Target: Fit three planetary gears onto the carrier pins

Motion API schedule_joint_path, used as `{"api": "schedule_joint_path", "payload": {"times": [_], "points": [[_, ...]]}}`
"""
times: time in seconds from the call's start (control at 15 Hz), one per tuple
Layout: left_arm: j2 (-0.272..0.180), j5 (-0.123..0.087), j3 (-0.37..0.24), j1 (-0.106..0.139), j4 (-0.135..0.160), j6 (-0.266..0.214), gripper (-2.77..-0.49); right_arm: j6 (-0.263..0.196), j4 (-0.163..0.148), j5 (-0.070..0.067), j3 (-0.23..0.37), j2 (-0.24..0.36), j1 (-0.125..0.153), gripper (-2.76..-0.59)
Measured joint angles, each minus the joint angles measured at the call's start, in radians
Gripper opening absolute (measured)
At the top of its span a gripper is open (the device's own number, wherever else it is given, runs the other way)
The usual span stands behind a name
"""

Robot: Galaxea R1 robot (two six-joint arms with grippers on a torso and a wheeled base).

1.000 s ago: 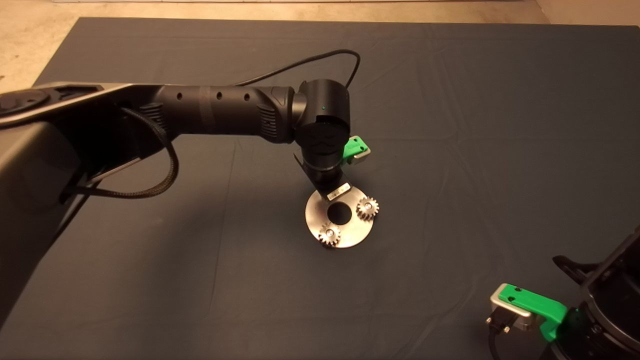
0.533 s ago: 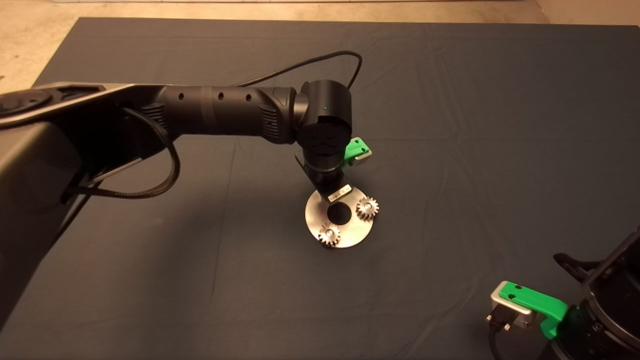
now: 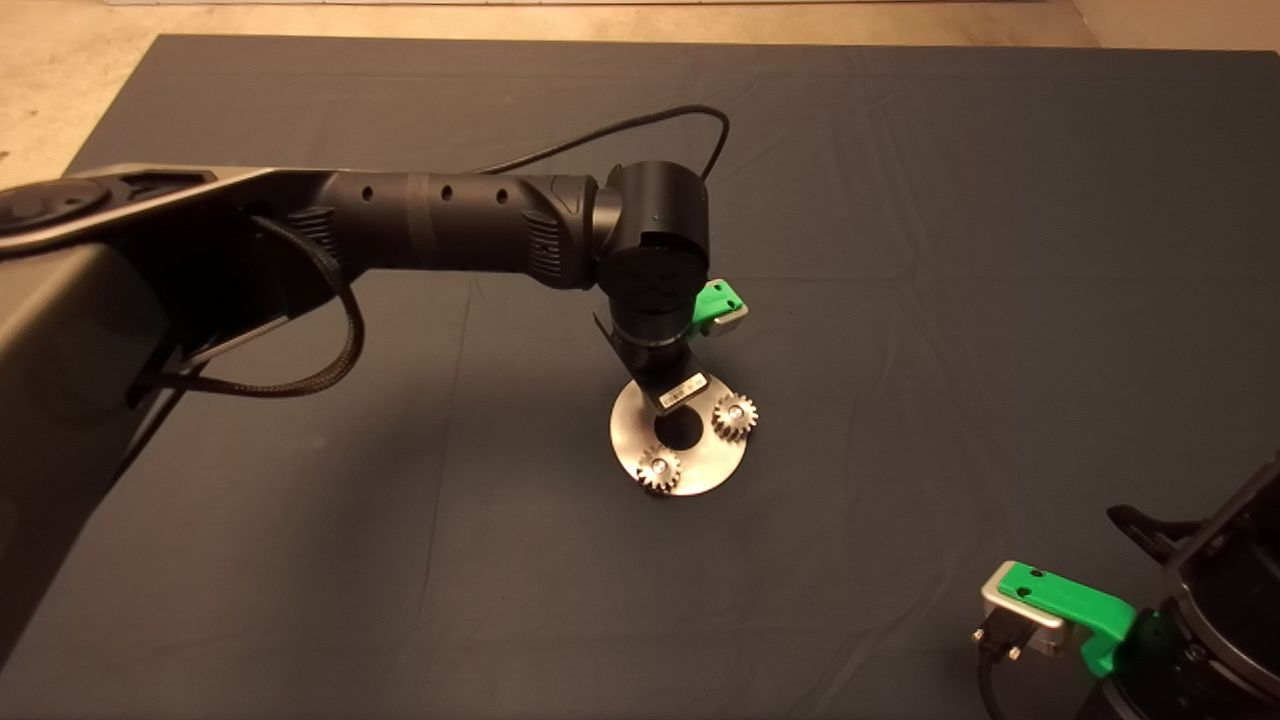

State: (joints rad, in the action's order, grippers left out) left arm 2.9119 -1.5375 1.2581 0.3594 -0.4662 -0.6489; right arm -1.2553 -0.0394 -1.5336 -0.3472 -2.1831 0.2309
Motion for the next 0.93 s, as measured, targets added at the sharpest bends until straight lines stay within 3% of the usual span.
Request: {"api": "schedule_joint_path", "payload": {"times": [0.93], "points": [[-0.003,0.002,-0.001,0.0,0.003,0.035,-2.61,0.001,-0.001,0.0,0.0,0.0,0.01,-1.47]]}}
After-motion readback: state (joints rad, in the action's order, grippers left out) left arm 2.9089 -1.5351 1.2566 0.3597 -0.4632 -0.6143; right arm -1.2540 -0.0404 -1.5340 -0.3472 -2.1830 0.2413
